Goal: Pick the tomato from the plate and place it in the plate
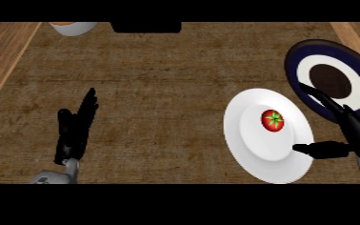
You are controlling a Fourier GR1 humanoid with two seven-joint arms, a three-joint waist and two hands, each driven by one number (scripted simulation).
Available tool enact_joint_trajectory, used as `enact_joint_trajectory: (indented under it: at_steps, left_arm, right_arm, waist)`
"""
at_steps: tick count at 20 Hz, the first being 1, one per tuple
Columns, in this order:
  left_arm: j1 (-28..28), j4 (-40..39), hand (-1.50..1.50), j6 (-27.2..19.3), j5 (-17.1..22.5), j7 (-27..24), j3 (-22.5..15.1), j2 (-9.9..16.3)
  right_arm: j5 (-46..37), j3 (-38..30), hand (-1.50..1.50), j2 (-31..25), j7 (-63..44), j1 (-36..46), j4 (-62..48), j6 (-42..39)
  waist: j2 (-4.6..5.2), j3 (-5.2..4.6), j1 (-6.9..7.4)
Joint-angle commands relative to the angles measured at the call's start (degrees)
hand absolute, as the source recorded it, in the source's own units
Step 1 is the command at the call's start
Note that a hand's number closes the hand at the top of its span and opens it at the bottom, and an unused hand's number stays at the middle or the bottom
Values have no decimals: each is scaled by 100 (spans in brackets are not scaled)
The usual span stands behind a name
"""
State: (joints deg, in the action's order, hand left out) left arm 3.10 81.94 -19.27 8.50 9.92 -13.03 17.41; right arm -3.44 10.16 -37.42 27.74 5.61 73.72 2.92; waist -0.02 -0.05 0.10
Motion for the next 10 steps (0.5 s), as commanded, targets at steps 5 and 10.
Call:
enact_joint_trajectory:
  at_steps: [5, 10]
  left_arm:
    - [21, -254, 0, 269, 94, -301, 209, -21]
    - [11, -76, 0, -159, -352, 3, -121, -317]
  right_arm:
    - [-1032, 626, -150, -636, -1635, 556, 289, -670]
    - [-1144, 984, -150, -529, -2453, 1083, 129, -1651]
  waist:
    - [11, -6, 37]
    - [13, 2, 63]
